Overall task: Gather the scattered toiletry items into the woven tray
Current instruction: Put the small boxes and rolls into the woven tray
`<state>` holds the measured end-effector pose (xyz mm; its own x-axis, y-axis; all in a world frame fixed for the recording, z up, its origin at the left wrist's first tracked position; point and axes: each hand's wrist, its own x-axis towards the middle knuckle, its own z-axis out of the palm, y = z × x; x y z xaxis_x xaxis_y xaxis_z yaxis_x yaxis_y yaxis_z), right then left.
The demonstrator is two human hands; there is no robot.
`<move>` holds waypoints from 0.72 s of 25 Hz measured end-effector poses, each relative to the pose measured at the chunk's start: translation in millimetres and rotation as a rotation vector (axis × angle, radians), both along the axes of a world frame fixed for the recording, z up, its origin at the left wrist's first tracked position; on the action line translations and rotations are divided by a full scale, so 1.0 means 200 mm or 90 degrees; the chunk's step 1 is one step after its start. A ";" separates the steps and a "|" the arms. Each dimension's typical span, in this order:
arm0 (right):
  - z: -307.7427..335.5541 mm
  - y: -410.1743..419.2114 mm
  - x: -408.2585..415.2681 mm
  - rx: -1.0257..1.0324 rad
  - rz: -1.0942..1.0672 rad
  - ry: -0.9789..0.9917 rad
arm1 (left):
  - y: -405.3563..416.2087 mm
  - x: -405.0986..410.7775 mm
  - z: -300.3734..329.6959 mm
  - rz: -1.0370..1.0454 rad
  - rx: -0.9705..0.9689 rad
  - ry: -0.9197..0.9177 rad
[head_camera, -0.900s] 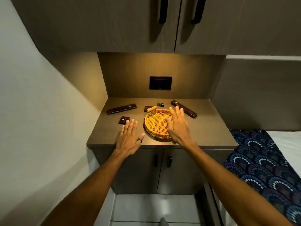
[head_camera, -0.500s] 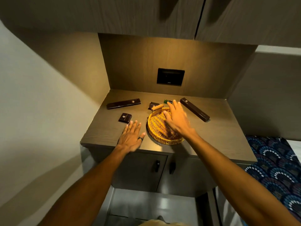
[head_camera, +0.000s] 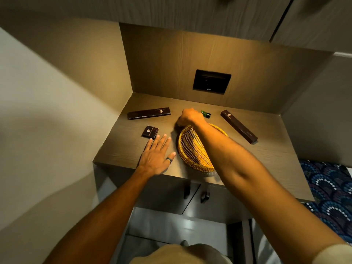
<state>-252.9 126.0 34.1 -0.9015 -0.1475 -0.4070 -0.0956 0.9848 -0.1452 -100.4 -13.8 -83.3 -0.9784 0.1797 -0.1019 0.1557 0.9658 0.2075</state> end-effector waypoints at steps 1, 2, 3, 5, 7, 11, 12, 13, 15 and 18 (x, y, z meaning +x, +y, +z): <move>-0.01 -0.01 -0.02 0.000 -0.001 0.008 | 0.00 0.00 -0.01 0.005 0.007 0.007; -0.02 -0.03 -0.04 -0.003 -0.001 0.021 | 0.00 0.00 -0.01 0.007 0.006 0.010; -0.03 -0.04 -0.05 -0.007 -0.002 0.031 | 0.00 0.00 -0.02 0.009 0.003 0.015; -0.04 -0.04 -0.06 -0.006 -0.003 0.026 | 0.01 0.01 -0.04 0.013 -0.006 0.020; -0.04 -0.03 -0.08 -0.007 0.005 0.024 | 0.01 0.00 -0.04 0.014 -0.003 0.021; 0.11 0.02 -0.08 -0.119 0.078 0.164 | 0.01 -0.01 -0.02 -0.001 -0.002 0.027; 0.16 0.08 -0.06 -0.169 0.122 0.205 | 0.01 -0.01 -0.03 -0.005 -0.004 0.027; 0.19 0.15 -0.02 -0.210 0.176 0.231 | 0.01 -0.01 -0.03 -0.010 -0.007 0.028; 0.19 0.33 0.08 -0.258 0.262 0.232 | 0.02 -0.01 -0.03 -0.018 -0.011 0.025; 0.08 0.52 0.26 -0.177 0.329 0.119 | 0.03 -0.02 -0.02 -0.026 -0.011 0.014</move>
<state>-201.4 229.3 49.5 -0.7368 -0.6630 -0.1330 -0.5995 0.7314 -0.3250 -105.4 -8.8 -87.2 -0.9723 0.2180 -0.0841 0.1996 0.9620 0.1863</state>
